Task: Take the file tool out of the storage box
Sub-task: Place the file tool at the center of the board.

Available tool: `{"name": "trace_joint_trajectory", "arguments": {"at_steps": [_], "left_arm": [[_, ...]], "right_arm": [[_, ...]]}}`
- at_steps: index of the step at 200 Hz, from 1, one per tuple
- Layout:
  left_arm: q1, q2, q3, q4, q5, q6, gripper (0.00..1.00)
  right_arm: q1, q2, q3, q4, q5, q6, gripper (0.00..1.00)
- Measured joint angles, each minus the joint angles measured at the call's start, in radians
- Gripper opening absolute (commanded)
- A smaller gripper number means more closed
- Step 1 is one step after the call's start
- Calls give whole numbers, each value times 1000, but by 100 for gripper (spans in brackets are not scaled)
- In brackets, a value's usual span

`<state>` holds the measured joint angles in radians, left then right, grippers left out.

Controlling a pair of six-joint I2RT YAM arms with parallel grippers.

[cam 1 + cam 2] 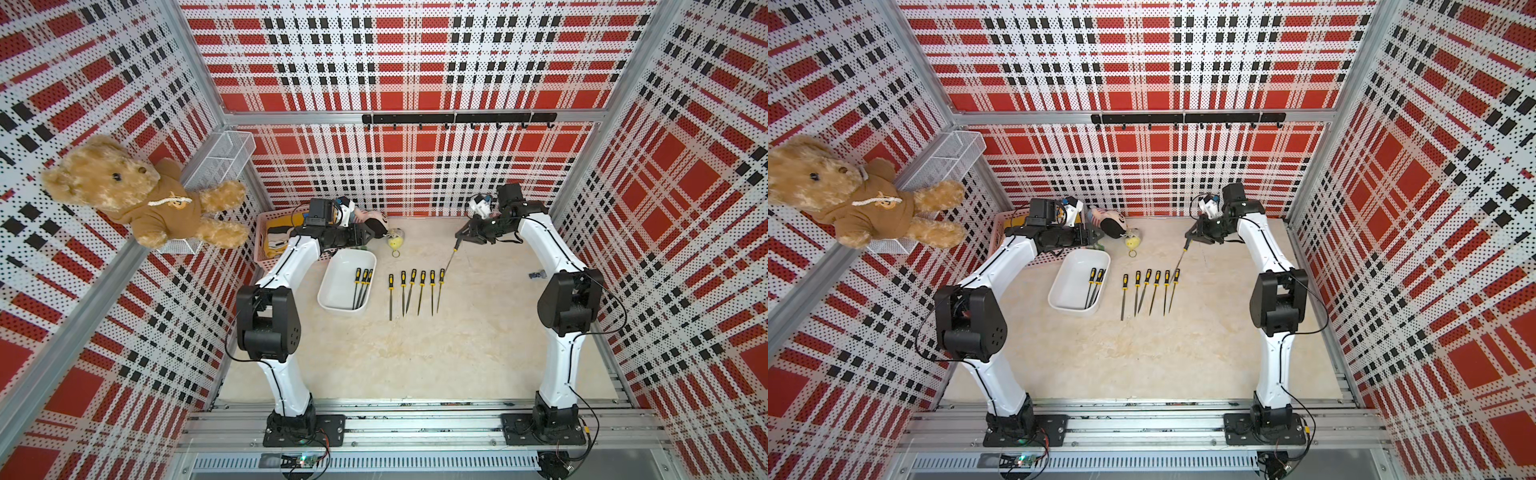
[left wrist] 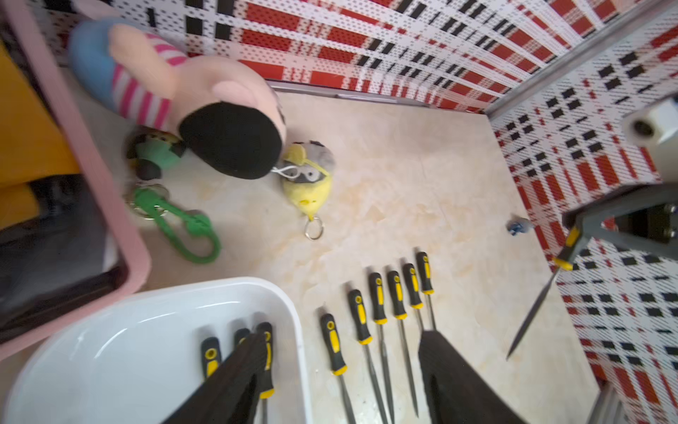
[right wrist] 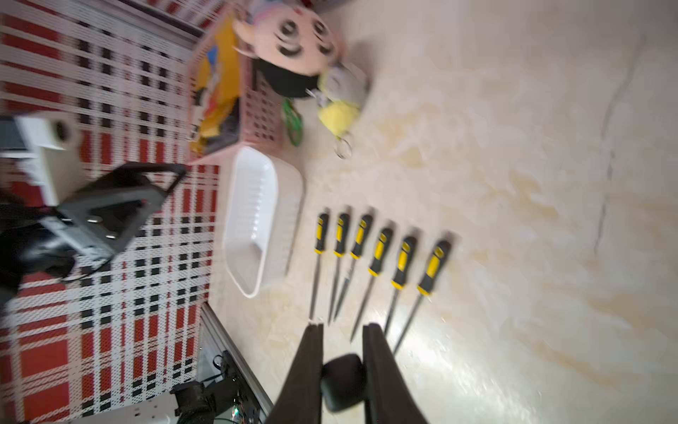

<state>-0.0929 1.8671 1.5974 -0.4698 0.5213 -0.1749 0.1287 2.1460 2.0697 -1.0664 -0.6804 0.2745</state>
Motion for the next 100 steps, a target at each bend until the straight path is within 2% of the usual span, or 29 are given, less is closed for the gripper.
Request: {"name": "trace_joint_trajectory", "arguments": {"at_steps": [50,100], "left_arm": [[-5,0,0,24,-60,-8,68],[-6,0,-14,35,-72,-12,66]], "right_arm": [[31,121,2,-206,174,-28,0],[69,260,119,-224,232,9,0]]}}
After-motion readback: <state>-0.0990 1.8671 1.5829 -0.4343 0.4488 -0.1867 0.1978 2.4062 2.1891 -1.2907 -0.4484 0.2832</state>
